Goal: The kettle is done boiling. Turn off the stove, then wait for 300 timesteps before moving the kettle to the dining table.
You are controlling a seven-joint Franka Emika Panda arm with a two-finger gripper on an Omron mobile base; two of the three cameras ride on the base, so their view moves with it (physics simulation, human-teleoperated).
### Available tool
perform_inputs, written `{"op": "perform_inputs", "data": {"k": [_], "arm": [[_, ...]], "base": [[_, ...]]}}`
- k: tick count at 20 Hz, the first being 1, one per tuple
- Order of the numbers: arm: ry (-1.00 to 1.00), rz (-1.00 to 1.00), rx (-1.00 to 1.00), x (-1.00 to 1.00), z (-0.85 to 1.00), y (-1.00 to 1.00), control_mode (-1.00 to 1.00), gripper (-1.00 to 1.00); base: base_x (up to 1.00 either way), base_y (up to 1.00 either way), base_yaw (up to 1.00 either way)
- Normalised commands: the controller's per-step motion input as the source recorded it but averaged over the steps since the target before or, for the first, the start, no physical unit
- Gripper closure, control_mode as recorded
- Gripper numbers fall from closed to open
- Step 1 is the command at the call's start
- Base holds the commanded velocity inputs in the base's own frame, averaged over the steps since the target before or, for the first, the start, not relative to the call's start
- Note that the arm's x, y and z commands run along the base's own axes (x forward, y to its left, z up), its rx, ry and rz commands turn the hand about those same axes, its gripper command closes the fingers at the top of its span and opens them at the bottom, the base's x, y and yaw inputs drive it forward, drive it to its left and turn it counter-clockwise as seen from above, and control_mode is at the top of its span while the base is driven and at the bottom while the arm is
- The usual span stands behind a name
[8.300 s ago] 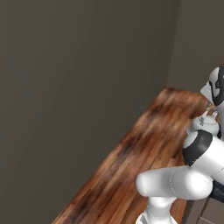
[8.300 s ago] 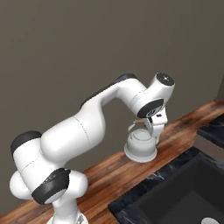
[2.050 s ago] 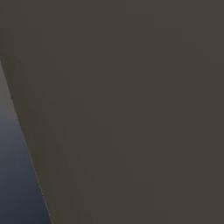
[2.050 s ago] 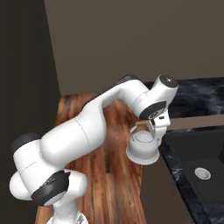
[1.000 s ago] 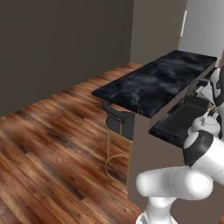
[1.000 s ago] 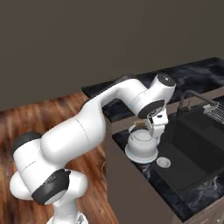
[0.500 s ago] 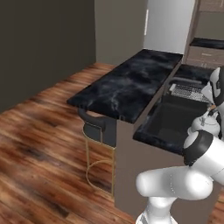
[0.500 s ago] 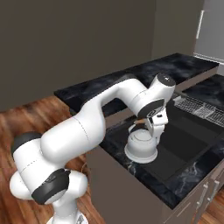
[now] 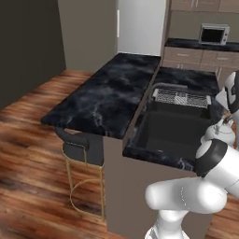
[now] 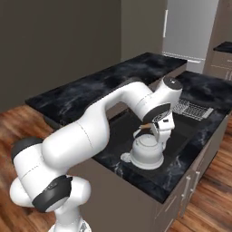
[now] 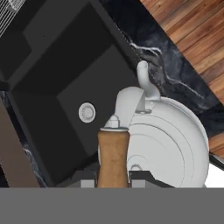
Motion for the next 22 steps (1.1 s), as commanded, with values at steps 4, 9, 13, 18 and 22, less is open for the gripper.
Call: {"op": "perform_inputs", "data": {"k": [4, 9, 13, 18, 22], "arm": [[0.00, 0.00, 0.00, 0.00, 0.00, 0.00, 1.00, 1.00], [0.00, 0.00, 0.00, 0.00, 0.00, 0.00, 1.00, 1.00], [0.00, 0.00, 0.00, 0.00, 0.00, 0.00, 1.00, 1.00], [0.00, 0.00, 0.00, 0.00, 0.00, 0.00, 1.00, 1.00], [0.00, 0.00, 0.00, 0.00, 0.00, 0.00, 1.00, 1.00]], "base": [[0.44, 0.11, -0.32], [0.46, 0.25, -0.27], [0.39, 0.42, -0.23], [0.31, 0.41, -0.21], [0.29, 0.38, -0.20]]}}
